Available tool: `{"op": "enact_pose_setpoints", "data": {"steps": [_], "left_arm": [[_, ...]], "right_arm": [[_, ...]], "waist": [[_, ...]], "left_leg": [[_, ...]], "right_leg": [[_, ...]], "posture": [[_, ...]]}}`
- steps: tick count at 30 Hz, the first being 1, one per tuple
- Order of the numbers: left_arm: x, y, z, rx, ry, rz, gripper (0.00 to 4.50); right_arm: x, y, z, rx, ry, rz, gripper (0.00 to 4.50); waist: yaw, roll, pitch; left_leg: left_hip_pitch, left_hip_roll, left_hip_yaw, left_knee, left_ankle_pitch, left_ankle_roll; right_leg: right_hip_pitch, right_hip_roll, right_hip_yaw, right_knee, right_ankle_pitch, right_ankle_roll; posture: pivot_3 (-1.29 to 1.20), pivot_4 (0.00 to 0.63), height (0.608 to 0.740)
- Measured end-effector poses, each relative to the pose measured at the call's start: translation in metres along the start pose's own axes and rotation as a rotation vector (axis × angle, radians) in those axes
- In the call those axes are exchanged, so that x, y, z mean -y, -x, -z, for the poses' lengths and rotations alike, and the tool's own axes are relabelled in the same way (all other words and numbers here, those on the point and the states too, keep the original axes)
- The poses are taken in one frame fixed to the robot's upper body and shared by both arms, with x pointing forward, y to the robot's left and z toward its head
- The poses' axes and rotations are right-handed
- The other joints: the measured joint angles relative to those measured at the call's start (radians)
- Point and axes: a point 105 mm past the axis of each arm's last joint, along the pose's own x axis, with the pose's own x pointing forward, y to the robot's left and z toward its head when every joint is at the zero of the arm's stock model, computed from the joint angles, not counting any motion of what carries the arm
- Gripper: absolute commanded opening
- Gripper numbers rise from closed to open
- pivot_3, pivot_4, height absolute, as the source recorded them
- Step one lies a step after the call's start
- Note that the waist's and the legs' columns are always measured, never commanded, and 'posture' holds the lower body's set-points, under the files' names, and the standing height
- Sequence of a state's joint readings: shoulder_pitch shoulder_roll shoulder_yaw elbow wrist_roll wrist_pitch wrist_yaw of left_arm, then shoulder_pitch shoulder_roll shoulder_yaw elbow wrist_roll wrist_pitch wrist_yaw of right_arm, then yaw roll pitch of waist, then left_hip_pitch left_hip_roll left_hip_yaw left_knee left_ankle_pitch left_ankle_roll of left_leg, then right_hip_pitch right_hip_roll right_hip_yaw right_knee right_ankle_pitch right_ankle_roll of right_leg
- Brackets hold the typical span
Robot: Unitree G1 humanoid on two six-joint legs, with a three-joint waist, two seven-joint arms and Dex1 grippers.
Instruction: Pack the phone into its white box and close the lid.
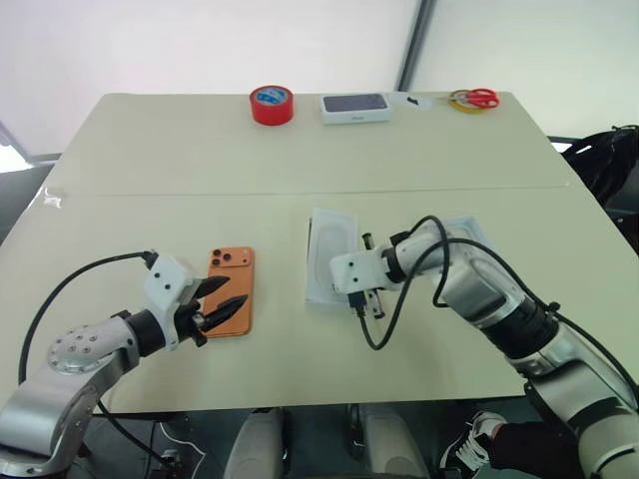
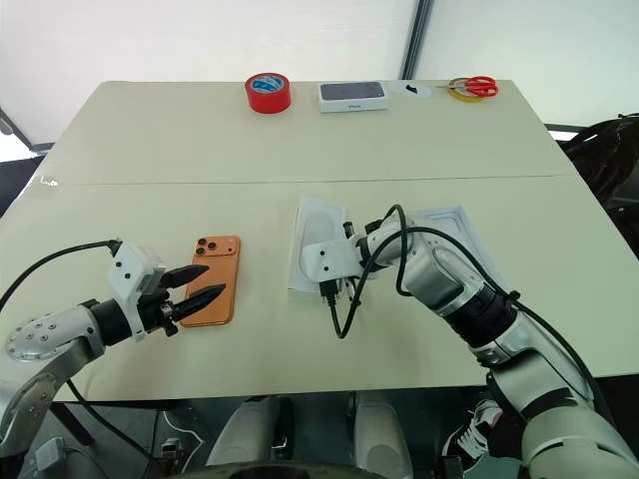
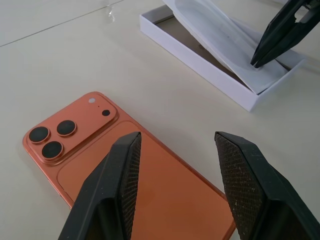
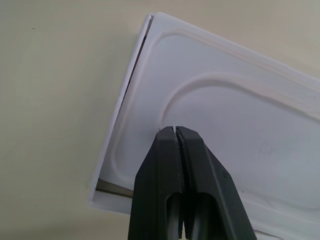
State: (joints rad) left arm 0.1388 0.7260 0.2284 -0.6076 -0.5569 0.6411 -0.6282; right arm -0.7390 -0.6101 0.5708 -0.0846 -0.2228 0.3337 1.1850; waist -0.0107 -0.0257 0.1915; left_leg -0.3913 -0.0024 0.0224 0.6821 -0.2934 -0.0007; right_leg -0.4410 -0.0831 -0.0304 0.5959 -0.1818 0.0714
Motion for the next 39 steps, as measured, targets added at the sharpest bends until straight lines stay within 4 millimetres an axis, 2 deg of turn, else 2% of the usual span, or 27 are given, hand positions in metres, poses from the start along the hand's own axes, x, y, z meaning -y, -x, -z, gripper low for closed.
{"op": "enact_pose_setpoints", "data": {"steps": [8, 12, 17, 23, 30, 35, 39], "left_arm": [[0.000, -0.001, -0.002, 0.006, -0.006, 0.002, 2.43], [0.000, -0.001, -0.002, 0.006, -0.005, 0.003, 2.43], [0.000, -0.001, -0.002, 0.006, -0.003, 0.004, 2.43], [0.000, -0.001, -0.002, 0.006, 0.000, 0.005, 2.43], [0.001, -0.001, -0.002, 0.009, 0.008, 0.010, 2.43], [0.001, -0.001, -0.001, 0.009, 0.011, 0.009, 2.43], [0.001, -0.001, -0.001, 0.011, 0.013, 0.011, 2.43]], "right_arm": [[0.029, 0.011, -0.011, 0.048, -0.040, 0.119, 0.07], [0.036, 0.004, -0.014, 0.070, -0.080, 0.157, 0.07], [0.052, -0.015, 0.003, 0.025, -0.222, 0.257, 0.07], [0.073, -0.026, 0.023, -0.034, -0.347, 0.392, 0.07], [0.073, -0.025, 0.033, -0.091, -0.328, 0.411, 0.07], [0.069, -0.013, 0.045, -0.169, -0.250, 0.383, 0.07], [0.069, -0.008, 0.047, -0.188, -0.220, 0.379, 0.07]], "waist": [[0.001, 0.000, 0.000], [-0.002, 0.000, 0.000], [-0.001, 0.000, 0.000], [-0.003, 0.000, 0.000], [-0.002, 0.000, 0.000], [-0.002, 0.000, 0.000], [-0.004, 0.000, 0.000]], "left_leg": [[0.000, 0.000, 0.000, 0.000, 0.000, 0.000], [0.000, 0.000, 0.000, 0.000, 0.000, 0.000], [0.000, 0.000, 0.000, 0.000, 0.000, 0.000], [0.000, 0.000, 0.000, 0.000, 0.000, 0.000], [0.000, 0.000, 0.000, 0.000, 0.000, 0.000], [0.000, 0.000, 0.000, 0.000, 0.000, 0.000], [0.000, 0.000, 0.000, 0.000, 0.000, 0.000]], "right_leg": [[0.000, 0.000, 0.000, 0.000, 0.000, 0.000], [0.000, 0.000, 0.000, 0.001, 0.000, 0.000], [-0.001, 0.000, 0.000, 0.001, 0.000, 0.000], [-0.001, 0.000, 0.000, 0.001, 0.000, 0.000], [-0.001, 0.000, 0.000, 0.001, 0.000, 0.000], [-0.001, 0.000, 0.000, 0.001, 0.000, 0.000], [-0.001, 0.000, 0.000, 0.001, 0.000, 0.000]], "posture": [[0.00, 0.150, 0.732], [0.00, 0.150, 0.732], [0.00, 0.150, 0.732], [0.00, 0.150, 0.732], [0.00, 0.150, 0.732], [0.00, 0.150, 0.732], [0.00, 0.150, 0.732]]}}
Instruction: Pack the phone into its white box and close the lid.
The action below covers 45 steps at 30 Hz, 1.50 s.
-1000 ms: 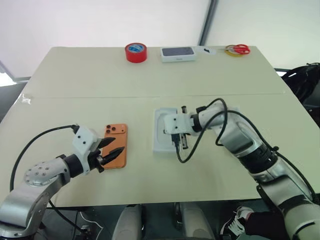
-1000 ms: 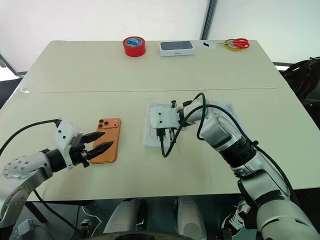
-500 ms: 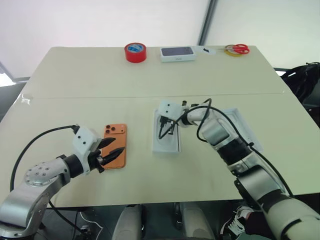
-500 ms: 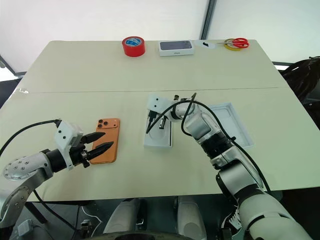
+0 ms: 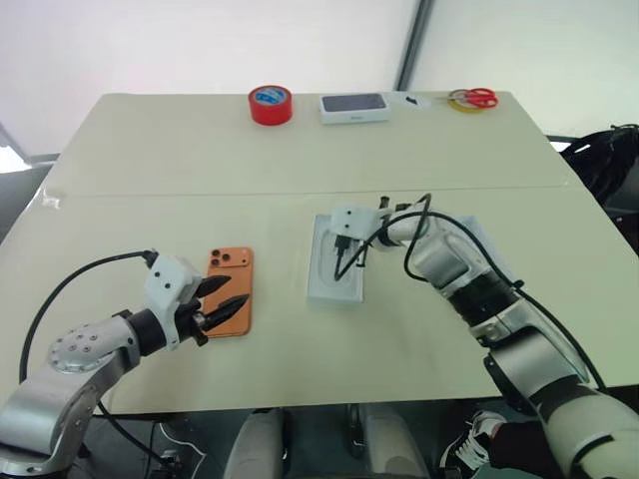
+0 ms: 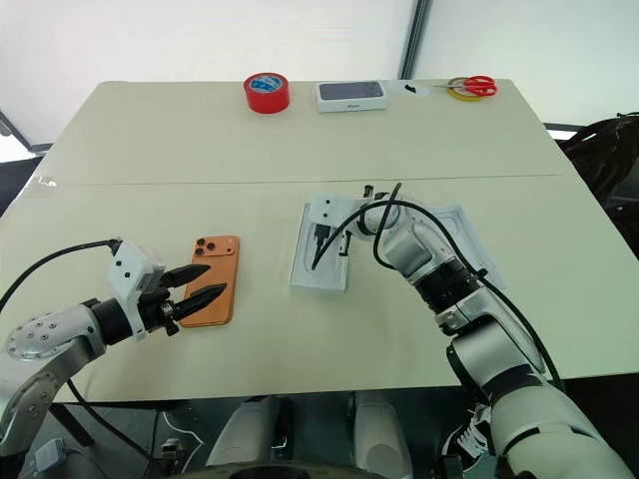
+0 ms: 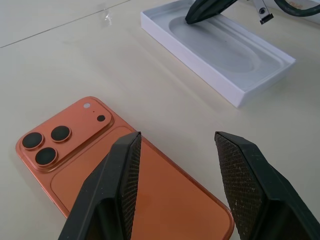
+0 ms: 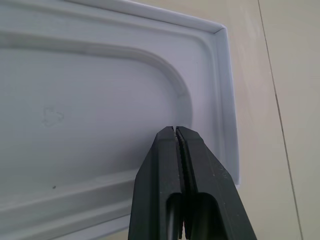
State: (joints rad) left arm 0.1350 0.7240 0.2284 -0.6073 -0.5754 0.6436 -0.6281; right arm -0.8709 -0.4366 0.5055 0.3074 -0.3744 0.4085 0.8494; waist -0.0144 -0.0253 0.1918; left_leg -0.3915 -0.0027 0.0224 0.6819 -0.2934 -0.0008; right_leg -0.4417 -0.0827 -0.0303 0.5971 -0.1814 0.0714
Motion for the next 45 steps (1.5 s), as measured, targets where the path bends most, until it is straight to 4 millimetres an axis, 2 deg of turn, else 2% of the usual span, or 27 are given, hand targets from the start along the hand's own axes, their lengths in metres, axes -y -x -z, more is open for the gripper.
{"op": "enact_pose_setpoints", "data": {"steps": [4, 8, 11, 14, 17, 26, 30, 34, 35, 36, 38, 42, 45], "left_arm": [[0.000, 0.000, 0.000, 0.001, -0.001, 0.000, 2.43], [-0.001, 0.000, -0.001, 0.003, 0.000, -0.010, 2.43], [-0.003, 0.000, -0.001, 0.003, 0.002, -0.023, 2.43], [-0.003, 0.000, -0.001, 0.002, 0.003, -0.024, 2.43], [-0.004, 0.000, -0.001, 0.003, 0.003, -0.025, 2.43], [-0.007, 0.003, -0.001, 0.004, 0.002, -0.041, 2.43], [-0.008, 0.005, 0.001, -0.003, 0.008, -0.052, 2.43], [-0.024, 0.011, 0.003, -0.011, 0.083, -0.145, 2.43], [-0.032, 0.013, 0.003, -0.005, 0.133, -0.188, 2.98], [-0.040, 0.015, 0.004, 0.000, 0.189, -0.234, 3.26], [-0.056, 0.022, 0.008, 0.007, 0.306, -0.324, 4.32], [-0.065, 0.027, 0.014, -0.030, 0.445, -0.399, 4.42], [-0.063, 0.023, 0.022, -0.106, 0.518, -0.396, 4.42]], "right_arm": [[-0.002, 0.000, -0.003, 0.016, -0.005, -0.005, 0.07], [-0.010, 0.004, -0.022, 0.111, -0.043, -0.036, 0.07], [-0.024, 0.007, -0.028, 0.149, -0.028, -0.087, 0.07], [-0.049, 0.009, -0.027, 0.166, 0.000, -0.182, 0.07], [-0.062, 0.018, -0.030, 0.188, 0.050, -0.257, 0.07], [-0.089, 0.038, -0.031, 0.237, 0.113, -0.404, 0.07], [-0.087, 0.037, -0.033, 0.242, 0.113, -0.395, 0.07], [-0.058, 0.029, -0.049, 0.277, 0.034, -0.261, 0.07], [-0.049, 0.029, -0.056, 0.294, 0.012, -0.221, 0.00], [-0.043, 0.028, -0.063, 0.313, -0.009, -0.193, 0.00], [-0.037, 0.027, -0.080, 0.349, -0.035, -0.164, 0.00], [-0.051, 0.014, -0.093, 0.354, -0.044, -0.181, 0.00], [-0.066, 0.001, -0.102, 0.343, -0.035, -0.204, 0.00]], "waist": [[0.000, 0.000, 0.000], [0.001, 0.000, 0.000], [0.004, 0.000, 0.000], [0.002, 0.000, 0.000], [0.001, 0.000, 0.000], [0.002, 0.000, 0.000], [0.002, 0.000, 0.000], [0.001, 0.000, 0.000], [0.001, 0.000, 0.000], [0.001, 0.000, 0.000], [0.001, -0.001, 0.000], [0.003, -0.001, -0.001], [0.001, -0.001, -0.001]], "left_leg": [[0.000, 0.000, 0.000, 0.000, 0.000, 0.000], [0.000, 0.000, 0.000, 0.000, 0.000, 0.000], [0.000, 0.000, 0.000, 0.000, 0.000, 0.000], [0.000, 0.000, 0.000, 0.000, 0.000, 0.000], [0.000, 0.000, 0.000, 0.000, 0.000, 0.000], [0.000, 0.000, 0.000, 0.000, 0.000, 0.000], [0.000, 0.000, 0.000, 0.000, 0.000, 0.000], [0.000, 0.001, 0.000, 0.000, 0.000, 0.000], [0.000, 0.001, -0.001, 0.000, 0.000, 0.000], [0.000, 0.001, -0.001, 0.000, 0.000, 0.000], [0.000, 0.001, -0.001, 0.000, 0.000, 0.000], [0.000, -0.001, -0.002, 0.001, 0.000, 0.000], [0.000, -0.001, -0.002, 0.001, 0.000, -0.001]], "right_leg": [[0.000, 0.000, 0.000, 0.000, 0.000, 0.000], [0.000, 0.000, 0.000, 0.000, 0.000, 0.000], [0.001, 0.000, 0.000, 0.000, 0.000, 0.000], [0.001, 0.000, 0.000, 0.000, 0.000, 0.000], [0.000, 0.000, 0.000, 0.000, 0.000, 0.000], [0.000, 0.000, 0.000, -0.001, 0.000, 0.000], [0.000, 0.000, 0.000, -0.001, 0.000, 0.000], [0.000, 0.001, 0.000, 0.000, 0.000, 0.000], [0.000, 0.001, 0.000, 0.000, 0.000, 0.001], [0.000, 0.001, 0.000, 0.000, 0.001, 0.002], [0.000, 0.001, 0.000, 0.001, 0.002, 0.004], [0.001, -0.001, 0.000, 0.001, 0.002, 0.003], [0.001, -0.001, 0.000, 0.001, 0.002, 0.003]], "posture": [[0.00, 0.150, 0.732], [0.00, 0.150, 0.732], [0.00, 0.150, 0.732], [0.00, 0.150, 0.732], [0.00, 0.150, 0.732], [0.00, 0.150, 0.732], [0.00, 0.150, 0.732], [0.00, 0.150, 0.732], [0.00, 0.150, 0.732], [0.00, 0.150, 0.732], [0.00, 0.150, 0.732], [0.00, 0.150, 0.732], [0.00, 0.150, 0.732]]}}
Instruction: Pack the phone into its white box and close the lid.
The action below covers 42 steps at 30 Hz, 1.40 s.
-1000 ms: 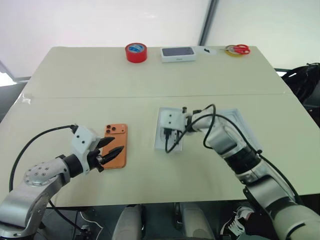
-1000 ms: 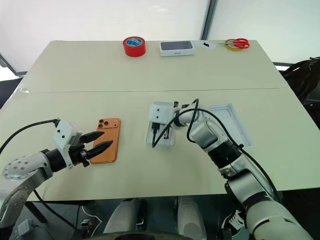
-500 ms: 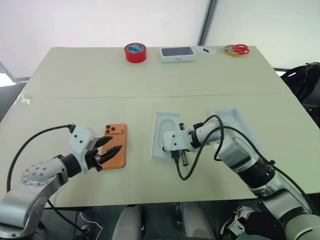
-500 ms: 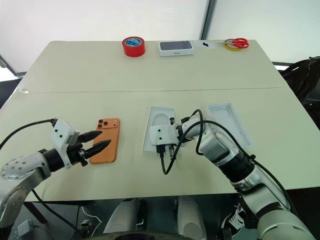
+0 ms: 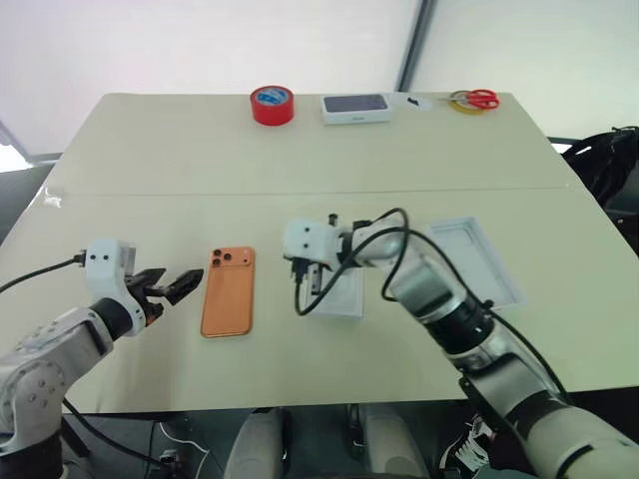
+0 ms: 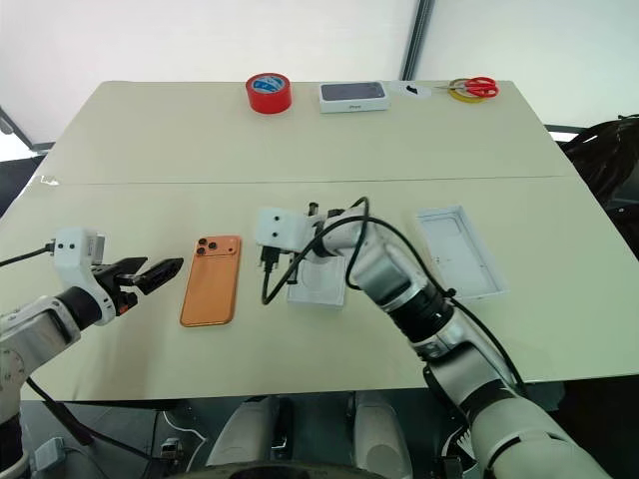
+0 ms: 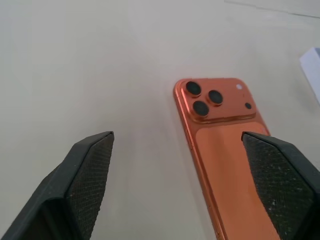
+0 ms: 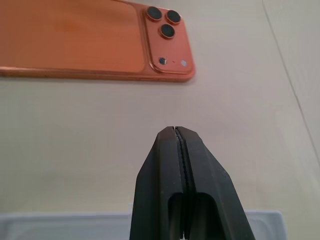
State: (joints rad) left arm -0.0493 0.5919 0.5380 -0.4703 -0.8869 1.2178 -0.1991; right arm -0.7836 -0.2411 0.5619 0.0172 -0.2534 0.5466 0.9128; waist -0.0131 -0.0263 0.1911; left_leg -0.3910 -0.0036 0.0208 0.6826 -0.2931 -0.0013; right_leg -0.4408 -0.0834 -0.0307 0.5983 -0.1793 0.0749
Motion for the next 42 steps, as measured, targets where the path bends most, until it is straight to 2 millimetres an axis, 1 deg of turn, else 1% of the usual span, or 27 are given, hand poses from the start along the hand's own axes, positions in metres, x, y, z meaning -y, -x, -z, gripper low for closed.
{"op": "enact_pose_setpoints", "data": {"steps": [3, 9, 14, 19, 26, 32, 34, 42], "left_arm": [[0.005, -0.002, 0.014, -0.101, 0.039, 0.022, 4.42], [0.021, -0.006, 0.017, -0.164, 0.076, 0.085, 4.42], [0.039, -0.013, 0.020, -0.172, 0.125, 0.154, 4.42], [0.050, -0.019, 0.022, -0.164, 0.163, 0.194, 4.42], [0.057, -0.021, 0.024, -0.173, 0.183, 0.222, 4.42], [0.075, -0.023, 0.028, -0.201, 0.227, 0.347, 4.42], [0.077, -0.023, 0.028, -0.209, 0.235, 0.358, 4.42], [0.070, -0.022, 0.026, -0.218, 0.259, 0.351, 4.42]], "right_arm": [[-0.010, -0.014, -0.001, -0.018, 0.008, -0.030, 0.00], [-0.023, -0.029, 0.003, -0.065, 0.056, -0.083, 0.00], [-0.025, -0.032, 0.001, -0.058, 0.102, -0.104, 0.00], [-0.026, -0.032, 0.001, -0.062, 0.125, -0.110, 0.00], [-0.027, -0.031, 0.002, -0.067, 0.125, -0.114, 0.00], [-0.028, -0.032, 0.001, -0.061, 0.119, -0.115, 0.00], [-0.029, -0.032, 0.001, -0.059, 0.118, -0.115, 0.00], [-0.030, -0.032, 0.000, -0.058, 0.107, -0.116, 0.00]], "waist": [[-0.002, 0.000, 0.000], [0.000, 0.000, 0.000], [0.002, 0.000, -0.001], [0.006, 0.001, -0.002], [0.005, 0.001, -0.002], [0.001, 0.000, -0.002], [0.000, 0.000, -0.002], [-0.002, 0.000, -0.002]], "left_leg": [[0.000, 0.000, 0.000, 0.000, 0.000, 0.000], [0.001, -0.001, 0.000, 0.000, 0.000, -0.001], [0.002, -0.001, -0.001, 0.000, 0.000, -0.001], [0.003, -0.002, -0.001, 0.000, 0.000, -0.001], [0.004, -0.002, -0.002, 0.000, 0.000, -0.001], [0.004, -0.003, -0.002, 0.000, 0.000, -0.001], [0.004, -0.002, -0.002, -0.001, 0.000, -0.001], [0.005, -0.002, -0.002, -0.001, 0.000, -0.001]], "right_leg": [[0.000, 0.000, 0.000, 0.000, 0.000, 0.000], [0.001, 0.000, 0.000, 0.000, 0.000, 0.000], [0.002, 0.000, 0.000, 0.000, 0.000, 0.000], [0.004, -0.001, 0.000, 0.000, -0.001, -0.001], [0.006, -0.002, -0.001, 0.000, -0.002, -0.003], [0.006, -0.003, -0.001, 0.000, -0.002, -0.003], [0.005, -0.002, -0.001, 0.000, -0.002, -0.003], [0.005, -0.002, -0.001, 0.000, -0.002, -0.003]], "posture": [[0.00, 0.150, 0.732], [0.00, 0.150, 0.732], [0.00, 0.150, 0.732], [0.00, 0.150, 0.732], [0.00, 0.150, 0.732], [0.00, 0.150, 0.732], [0.00, 0.150, 0.732], [0.00, 0.150, 0.732]]}}
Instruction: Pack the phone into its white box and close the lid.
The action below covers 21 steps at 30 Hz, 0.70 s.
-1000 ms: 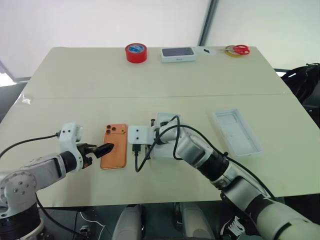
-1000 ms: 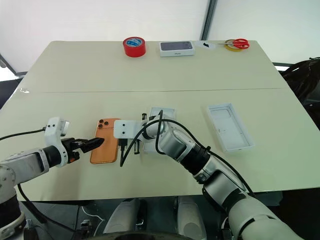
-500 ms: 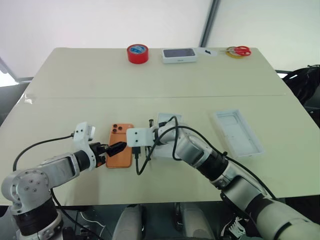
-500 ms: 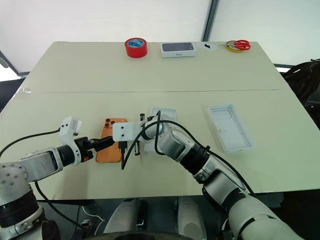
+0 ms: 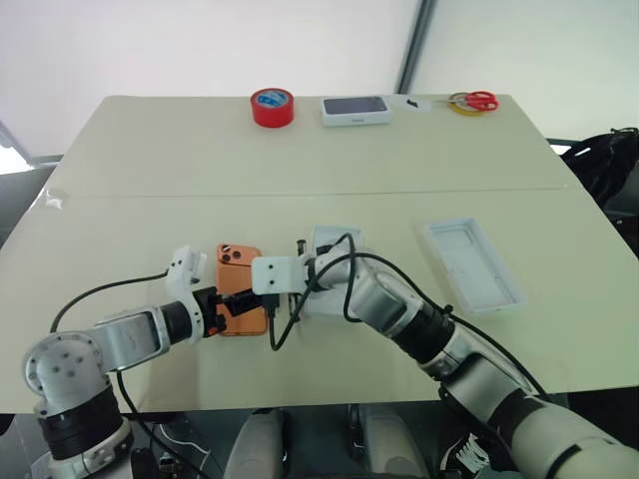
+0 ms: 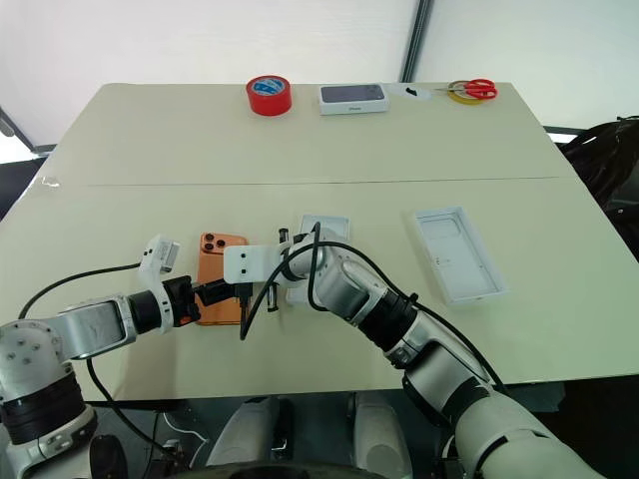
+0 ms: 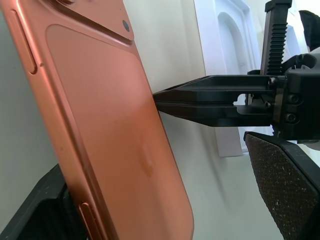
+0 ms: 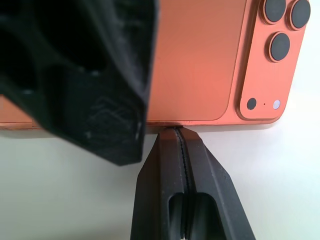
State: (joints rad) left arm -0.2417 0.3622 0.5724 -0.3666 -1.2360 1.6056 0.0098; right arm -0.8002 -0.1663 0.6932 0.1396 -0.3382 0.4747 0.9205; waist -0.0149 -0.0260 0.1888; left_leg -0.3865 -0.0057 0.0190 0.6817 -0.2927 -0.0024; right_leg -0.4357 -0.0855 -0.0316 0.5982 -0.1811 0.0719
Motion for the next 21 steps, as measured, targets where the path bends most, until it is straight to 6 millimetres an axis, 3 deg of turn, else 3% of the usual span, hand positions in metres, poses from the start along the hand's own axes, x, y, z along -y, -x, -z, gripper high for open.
{"op": "enact_pose_setpoints", "data": {"steps": [3, 6, 17, 21], "left_arm": [[-0.003, 0.002, -0.001, 0.002, 0.005, -0.017, 3.63], [-0.012, 0.006, -0.001, 0.005, 0.029, -0.060, 2.23], [-0.025, 0.017, 0.000, 0.055, 0.132, -0.073, 2.23], [-0.024, 0.021, -0.003, 0.089, 0.163, -0.051, 0.48]], "right_arm": [[0.000, 0.000, 0.000, 0.001, -0.004, 0.000, 0.00], [0.000, 0.000, -0.001, 0.001, -0.011, 0.000, 0.00], [-0.002, 0.000, -0.001, 0.006, -0.019, 0.000, 0.00], [-0.001, 0.001, 0.000, 0.002, -0.017, 0.005, 0.00]], "waist": [[0.000, 0.000, 0.000], [-0.001, 0.000, 0.000], [0.000, 0.000, 0.000], [0.001, 0.000, 0.000]], "left_leg": [[0.000, 0.000, 0.000, 0.000, 0.000, 0.000], [0.000, 0.000, 0.000, 0.000, 0.000, 0.000], [0.000, 0.000, 0.000, -0.001, 0.000, 0.000], [-0.001, 0.000, 0.000, -0.001, 0.000, 0.000]], "right_leg": [[0.000, 0.000, 0.000, 0.000, 0.000, 0.000], [0.000, 0.000, 0.000, 0.000, 0.000, 0.000], [-0.001, -0.001, 0.000, 0.000, 0.000, 0.000], [-0.002, -0.002, 0.000, 0.000, 0.000, -0.001]], "posture": [[0.00, 0.150, 0.732], [0.00, 0.150, 0.732], [0.00, 0.150, 0.732], [0.00, 0.150, 0.732]]}}
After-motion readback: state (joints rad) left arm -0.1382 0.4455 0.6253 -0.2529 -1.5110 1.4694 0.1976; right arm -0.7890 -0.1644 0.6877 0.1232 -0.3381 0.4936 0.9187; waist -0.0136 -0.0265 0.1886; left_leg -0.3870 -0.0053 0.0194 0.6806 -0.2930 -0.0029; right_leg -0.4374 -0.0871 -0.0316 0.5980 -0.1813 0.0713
